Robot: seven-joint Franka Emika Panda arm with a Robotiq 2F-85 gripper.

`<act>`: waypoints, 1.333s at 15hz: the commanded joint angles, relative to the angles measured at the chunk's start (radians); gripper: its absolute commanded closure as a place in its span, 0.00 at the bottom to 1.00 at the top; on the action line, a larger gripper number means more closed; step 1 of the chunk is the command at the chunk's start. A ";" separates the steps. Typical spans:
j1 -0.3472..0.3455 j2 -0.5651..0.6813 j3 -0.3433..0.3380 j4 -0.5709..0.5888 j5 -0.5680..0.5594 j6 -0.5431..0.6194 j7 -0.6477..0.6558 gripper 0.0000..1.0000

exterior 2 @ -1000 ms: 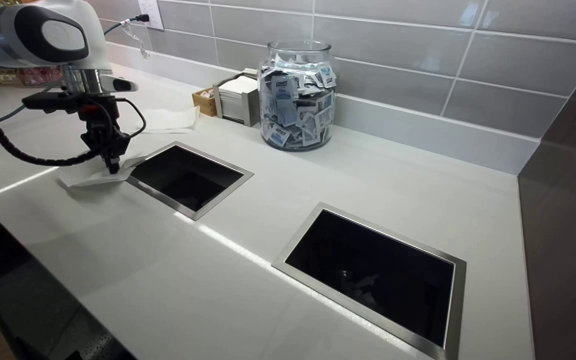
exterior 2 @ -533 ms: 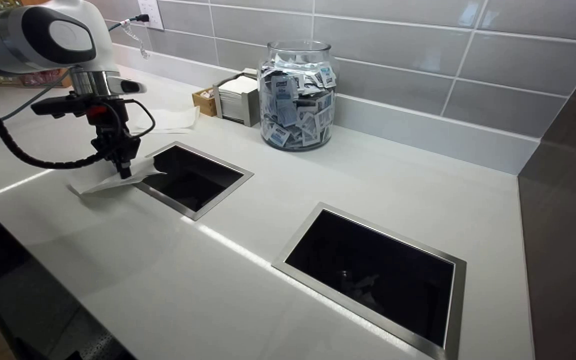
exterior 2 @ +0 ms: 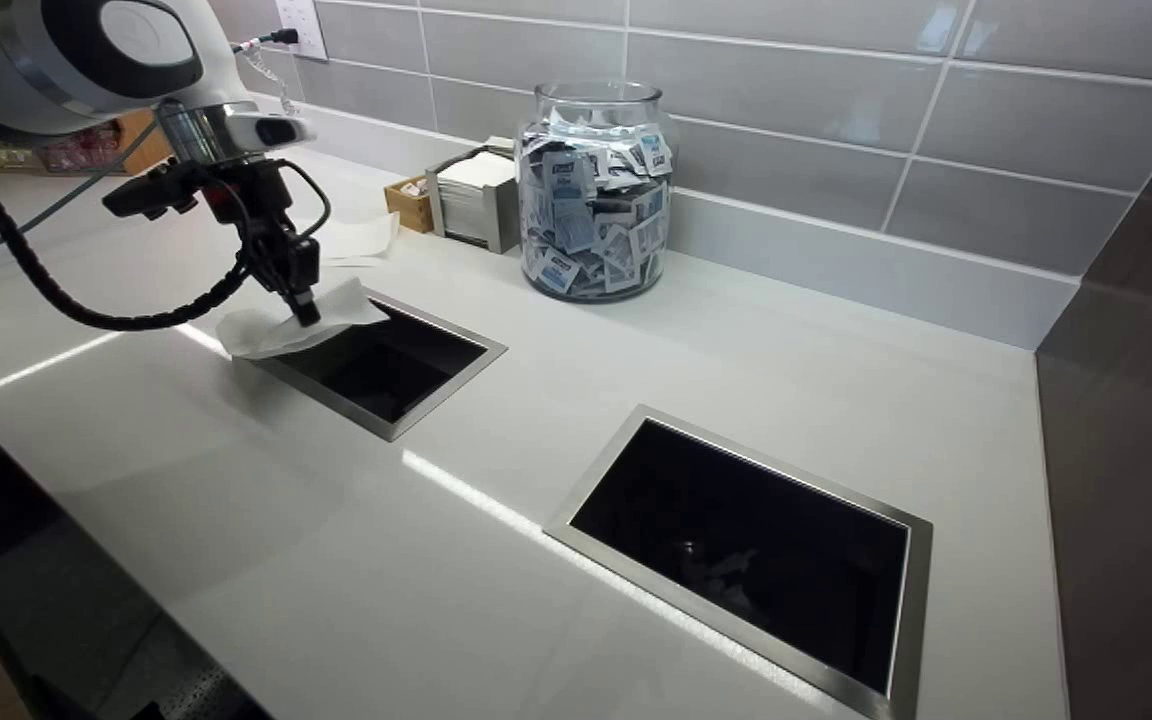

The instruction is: Use the paper towel on the to wipe the edges of the waste bin opening and put it on the counter top waste bin opening on the left

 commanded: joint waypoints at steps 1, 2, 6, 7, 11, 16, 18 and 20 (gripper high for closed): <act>-0.027 -0.077 -0.009 -0.056 -0.025 0.069 0.063 1.00; -0.035 -0.088 -0.009 -0.062 -0.024 0.076 0.067 1.00; -0.061 -0.121 -0.005 -0.080 -0.029 0.086 0.086 0.73; -0.066 -0.125 -0.003 -0.083 -0.032 0.090 0.092 0.66; -0.078 -0.140 0.003 -0.092 -0.039 0.103 0.107 0.37; -0.086 -0.153 0.007 -0.099 -0.044 0.104 0.120 0.01; -0.086 -0.159 0.009 -0.103 -0.039 0.104 0.121 0.00; -0.086 -0.163 0.011 -0.106 -0.035 0.107 0.120 0.00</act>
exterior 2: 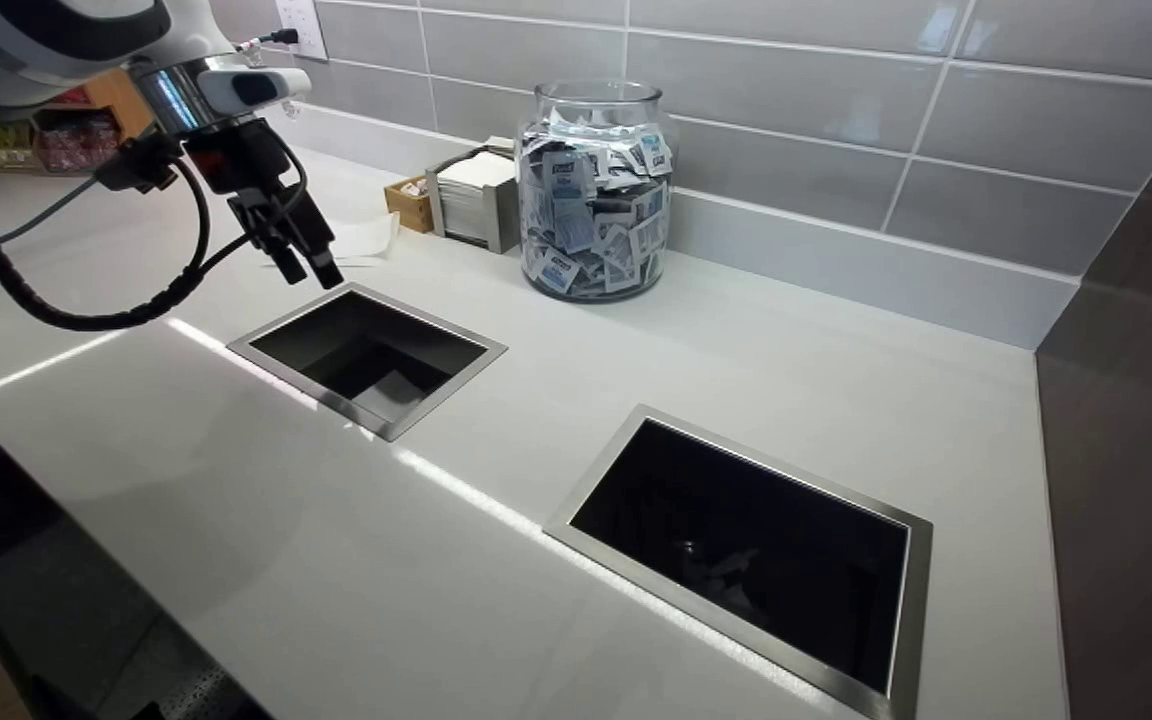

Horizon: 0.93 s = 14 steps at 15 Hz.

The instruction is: Use the paper towel on the to wipe the edges of the waste bin opening and put it on the counter top waste bin opening on the left

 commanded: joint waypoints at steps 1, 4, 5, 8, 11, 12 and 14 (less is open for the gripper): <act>-0.018 -0.032 0.013 -0.043 -0.017 0.040 0.027 0.00; -0.007 -0.059 0.013 -0.064 0.064 0.099 -0.001 0.00; -0.001 -0.083 0.016 -0.076 0.102 0.119 -0.014 0.00; 0.022 -0.167 0.026 -0.109 0.272 0.111 -0.083 0.00; 0.028 -0.272 0.041 -0.123 0.371 0.034 -0.119 0.00; 0.027 -0.307 0.045 -0.124 0.389 0.002 -0.127 0.00; 0.017 -0.371 0.051 -0.118 0.406 -0.091 -0.126 0.00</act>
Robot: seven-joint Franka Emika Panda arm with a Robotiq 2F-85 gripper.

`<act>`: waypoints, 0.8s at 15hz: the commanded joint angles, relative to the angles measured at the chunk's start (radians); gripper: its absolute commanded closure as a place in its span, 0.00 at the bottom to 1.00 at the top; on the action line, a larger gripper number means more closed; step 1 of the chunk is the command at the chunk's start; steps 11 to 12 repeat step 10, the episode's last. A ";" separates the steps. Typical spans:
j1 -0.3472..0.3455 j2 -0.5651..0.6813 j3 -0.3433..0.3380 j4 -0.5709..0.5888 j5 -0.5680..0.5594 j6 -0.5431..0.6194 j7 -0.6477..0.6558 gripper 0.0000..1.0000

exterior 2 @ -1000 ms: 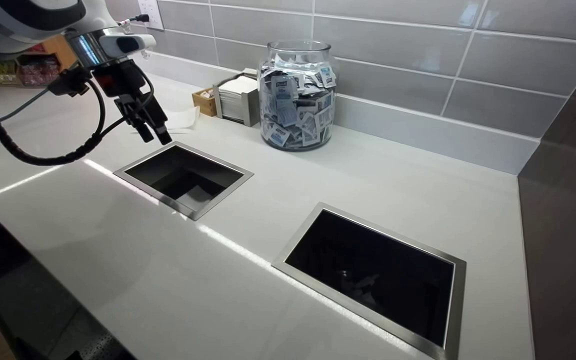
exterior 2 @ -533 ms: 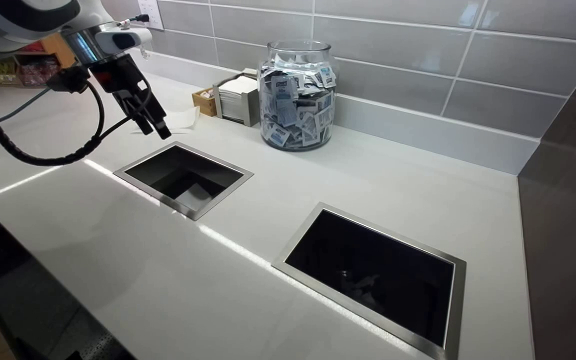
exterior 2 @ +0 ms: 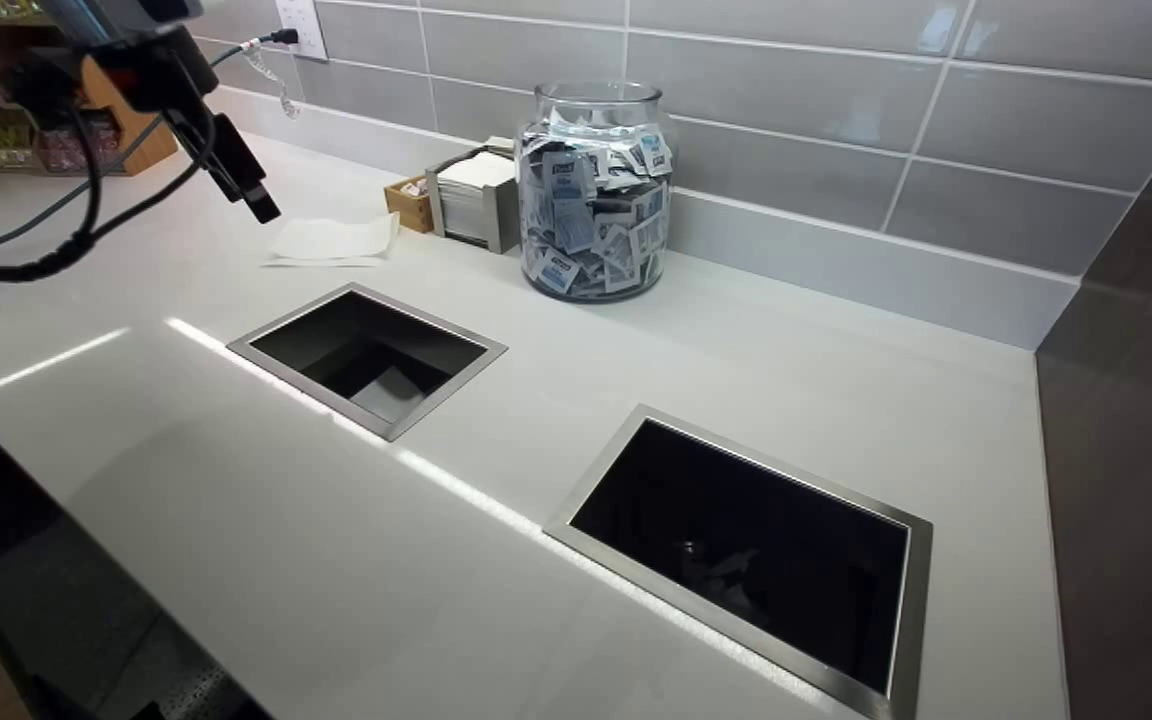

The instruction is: Use the paper towel on the to wipe the edges of the waste bin opening and put it on the counter top waste bin opening on the left

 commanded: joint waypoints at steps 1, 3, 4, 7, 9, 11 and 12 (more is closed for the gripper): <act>-0.018 -0.157 0.017 -0.036 0.052 -0.144 -0.019 0.00; -0.028 -0.202 0.022 -0.029 0.047 -0.207 -0.012 0.00; -0.032 -0.218 0.024 -0.031 0.040 -0.226 -0.016 0.00; -0.039 -0.192 0.029 -0.002 0.036 -0.216 -0.014 0.00; -0.040 -0.199 0.031 -0.005 0.035 -0.218 -0.014 0.00; -0.040 -0.199 0.031 -0.007 0.035 -0.218 -0.014 0.00; -0.040 -0.199 0.031 -0.007 0.035 -0.218 -0.014 0.00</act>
